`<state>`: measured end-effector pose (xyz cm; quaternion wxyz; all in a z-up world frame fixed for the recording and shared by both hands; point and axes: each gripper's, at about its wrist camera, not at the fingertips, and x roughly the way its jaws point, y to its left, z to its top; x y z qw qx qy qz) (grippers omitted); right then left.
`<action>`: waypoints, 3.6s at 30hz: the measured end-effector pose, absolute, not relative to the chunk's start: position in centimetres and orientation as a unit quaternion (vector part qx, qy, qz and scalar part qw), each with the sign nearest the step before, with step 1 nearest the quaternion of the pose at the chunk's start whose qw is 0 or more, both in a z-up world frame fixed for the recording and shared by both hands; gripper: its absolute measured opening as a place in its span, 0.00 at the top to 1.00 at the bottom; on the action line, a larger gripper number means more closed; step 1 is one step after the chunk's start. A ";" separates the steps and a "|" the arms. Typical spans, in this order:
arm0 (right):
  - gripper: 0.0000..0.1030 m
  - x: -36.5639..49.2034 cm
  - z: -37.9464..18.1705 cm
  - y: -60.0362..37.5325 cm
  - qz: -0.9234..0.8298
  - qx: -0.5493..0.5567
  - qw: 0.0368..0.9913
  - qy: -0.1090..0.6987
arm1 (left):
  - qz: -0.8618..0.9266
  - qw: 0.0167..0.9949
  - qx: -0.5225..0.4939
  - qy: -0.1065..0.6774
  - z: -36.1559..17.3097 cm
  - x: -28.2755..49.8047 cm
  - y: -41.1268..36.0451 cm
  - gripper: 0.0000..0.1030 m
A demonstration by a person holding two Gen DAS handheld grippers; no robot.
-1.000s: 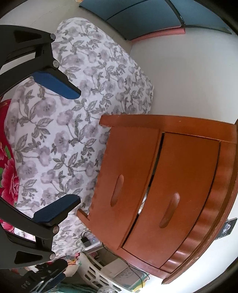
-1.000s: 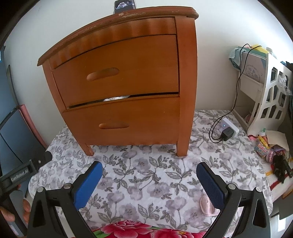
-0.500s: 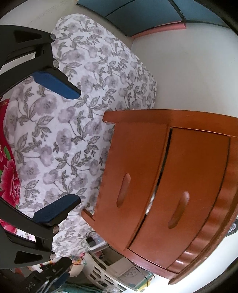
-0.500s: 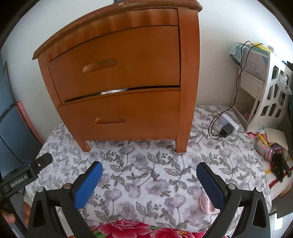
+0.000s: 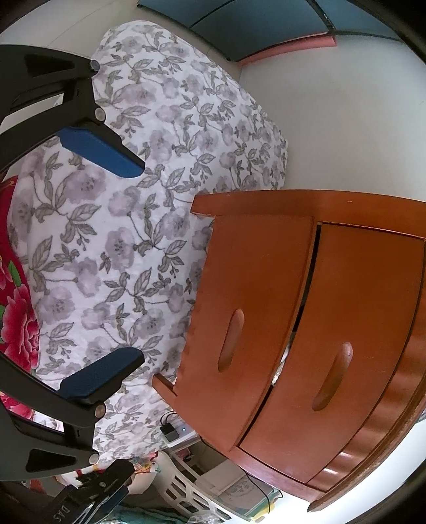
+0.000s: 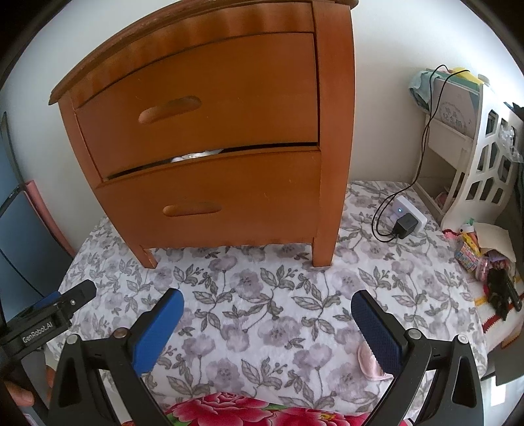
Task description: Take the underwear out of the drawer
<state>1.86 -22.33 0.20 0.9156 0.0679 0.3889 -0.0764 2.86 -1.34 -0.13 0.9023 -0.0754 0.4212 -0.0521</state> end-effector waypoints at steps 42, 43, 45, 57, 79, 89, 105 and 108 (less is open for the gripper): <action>0.00 7.1 2.6 -25.3 0.001 0.088 0.936 0.342 | -0.081 0.917 -0.097 0.379 0.3 10.5 2.3 0.00; 0.00 7.9 2.4 -25.7 0.005 0.084 0.935 0.344 | -0.084 0.915 -0.093 0.382 0.3 11.4 2.7 0.00; 0.00 9.1 2.1 -26.2 0.015 0.077 0.934 0.349 | -0.091 0.912 -0.092 0.389 0.3 13.0 3.2 0.00; 0.00 15.3 -0.3 -28.8 0.049 0.068 0.925 0.371 | -0.159 0.899 -0.090 0.399 -0.5 19.9 3.2 0.00; 0.00 18.7 0.0 -30.4 0.100 0.032 0.923 0.370 | -0.219 0.901 -0.067 0.369 -0.5 22.0 2.3 0.00; 0.00 18.5 -0.1 -30.0 0.097 0.022 0.923 0.371 | -0.229 0.899 -0.046 0.369 -0.6 22.2 1.2 0.00; 0.00 18.1 -0.2 -29.6 0.085 0.020 0.925 0.371 | -0.226 0.902 -0.003 0.367 -1.2 21.1 0.3 0.00; 0.00 17.6 -0.2 -29.4 0.083 0.015 0.925 0.370 | -0.227 0.902 0.009 0.367 -1.5 20.1 0.1 0.00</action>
